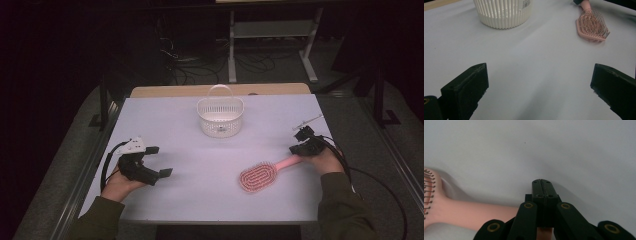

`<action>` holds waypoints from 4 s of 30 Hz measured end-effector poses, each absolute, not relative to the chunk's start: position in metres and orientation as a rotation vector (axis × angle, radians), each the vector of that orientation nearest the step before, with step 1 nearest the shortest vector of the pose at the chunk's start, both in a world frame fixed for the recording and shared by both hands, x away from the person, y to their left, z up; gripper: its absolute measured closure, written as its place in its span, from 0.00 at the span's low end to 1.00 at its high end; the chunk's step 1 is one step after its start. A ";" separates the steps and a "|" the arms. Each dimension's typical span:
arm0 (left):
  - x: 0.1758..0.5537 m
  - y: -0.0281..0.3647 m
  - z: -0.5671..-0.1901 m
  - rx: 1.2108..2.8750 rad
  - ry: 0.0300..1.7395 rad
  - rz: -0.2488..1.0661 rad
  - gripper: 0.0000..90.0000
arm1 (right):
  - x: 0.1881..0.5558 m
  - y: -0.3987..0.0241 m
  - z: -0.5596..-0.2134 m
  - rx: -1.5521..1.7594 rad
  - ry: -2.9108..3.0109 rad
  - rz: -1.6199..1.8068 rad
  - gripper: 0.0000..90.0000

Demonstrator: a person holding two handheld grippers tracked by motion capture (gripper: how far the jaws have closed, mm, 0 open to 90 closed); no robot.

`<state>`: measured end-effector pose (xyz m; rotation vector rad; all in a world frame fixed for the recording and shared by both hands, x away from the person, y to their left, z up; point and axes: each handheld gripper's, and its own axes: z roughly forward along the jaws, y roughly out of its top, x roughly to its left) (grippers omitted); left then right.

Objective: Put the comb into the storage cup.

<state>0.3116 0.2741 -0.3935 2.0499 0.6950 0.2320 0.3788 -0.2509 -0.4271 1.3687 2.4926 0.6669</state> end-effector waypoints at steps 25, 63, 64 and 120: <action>0.312 0.275 -0.394 2.047 0.694 0.231 0.01 | 0.363 -0.256 -0.427 1.356 2.519 0.656 0.99; 0.311 0.275 -0.393 2.042 0.684 0.225 0.01 | 0.317 -0.255 -0.428 1.271 2.623 0.706 0.99; 0.311 0.275 -0.393 2.043 0.683 0.226 0.01 | 0.316 -0.254 -0.428 1.272 2.624 0.707 0.99; 0.312 0.274 -0.393 2.047 0.679 0.220 0.01 | 0.289 -0.236 -0.386 1.112 2.490 1.027 0.76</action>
